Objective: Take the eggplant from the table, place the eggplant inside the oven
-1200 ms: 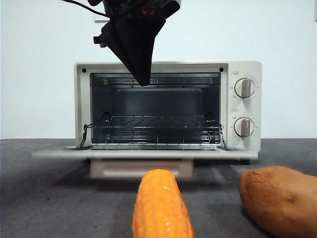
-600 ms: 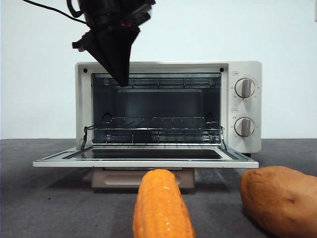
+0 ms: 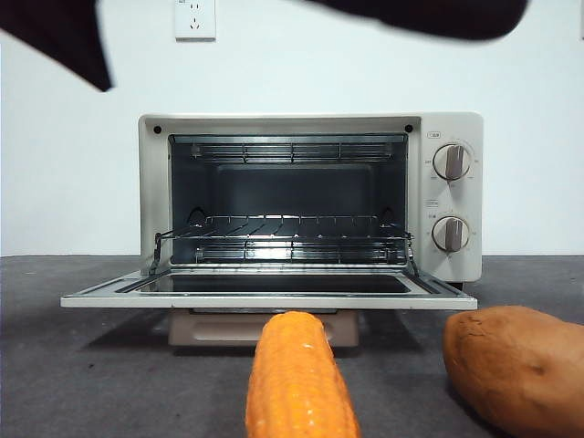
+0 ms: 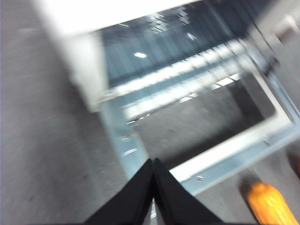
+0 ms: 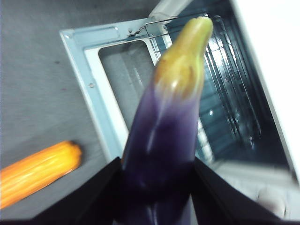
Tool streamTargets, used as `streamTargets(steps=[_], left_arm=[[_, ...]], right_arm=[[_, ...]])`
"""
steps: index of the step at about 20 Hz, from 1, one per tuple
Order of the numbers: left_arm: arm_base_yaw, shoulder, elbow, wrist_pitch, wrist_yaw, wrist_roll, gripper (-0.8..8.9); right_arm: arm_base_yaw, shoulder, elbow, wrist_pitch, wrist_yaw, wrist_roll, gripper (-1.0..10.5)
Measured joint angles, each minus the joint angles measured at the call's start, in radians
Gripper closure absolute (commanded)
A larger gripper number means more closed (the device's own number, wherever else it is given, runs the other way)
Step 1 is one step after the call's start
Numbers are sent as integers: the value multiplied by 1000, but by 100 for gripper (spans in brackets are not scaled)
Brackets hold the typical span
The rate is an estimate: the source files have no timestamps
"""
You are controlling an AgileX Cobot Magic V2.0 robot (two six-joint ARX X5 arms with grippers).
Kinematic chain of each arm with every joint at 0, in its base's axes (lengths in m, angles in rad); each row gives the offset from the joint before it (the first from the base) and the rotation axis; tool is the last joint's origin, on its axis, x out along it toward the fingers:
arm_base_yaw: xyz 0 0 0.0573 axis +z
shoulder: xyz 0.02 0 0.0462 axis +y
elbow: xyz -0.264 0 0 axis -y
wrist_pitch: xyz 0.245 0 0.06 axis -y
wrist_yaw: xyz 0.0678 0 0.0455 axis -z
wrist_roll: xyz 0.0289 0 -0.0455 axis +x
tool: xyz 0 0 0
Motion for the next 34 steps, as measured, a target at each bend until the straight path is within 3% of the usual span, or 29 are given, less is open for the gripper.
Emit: streamTargets(steps=[6,12,14,17,21,34], left_arm=[[127,-223,-321,53,0,-83,807],[142,-246,-341,55,0,-98,807],[142,-246,-341,57,0,-98,807],[142,-246,-341,59,0,-98,807],[142,-246,-341,66,0,-98,807],[142,-246,-341,72,0,-98,807]], right_arm=[[-114,202,0,260,2,-257,804],[-216,354,0,507,10,-441,803],[-236,398,0,544,59,-497,798],[-246,447,0,584,94,-529,770],[-251,482,0,602,137,-551,619],[-251,483,0,615,160,-513,619]])
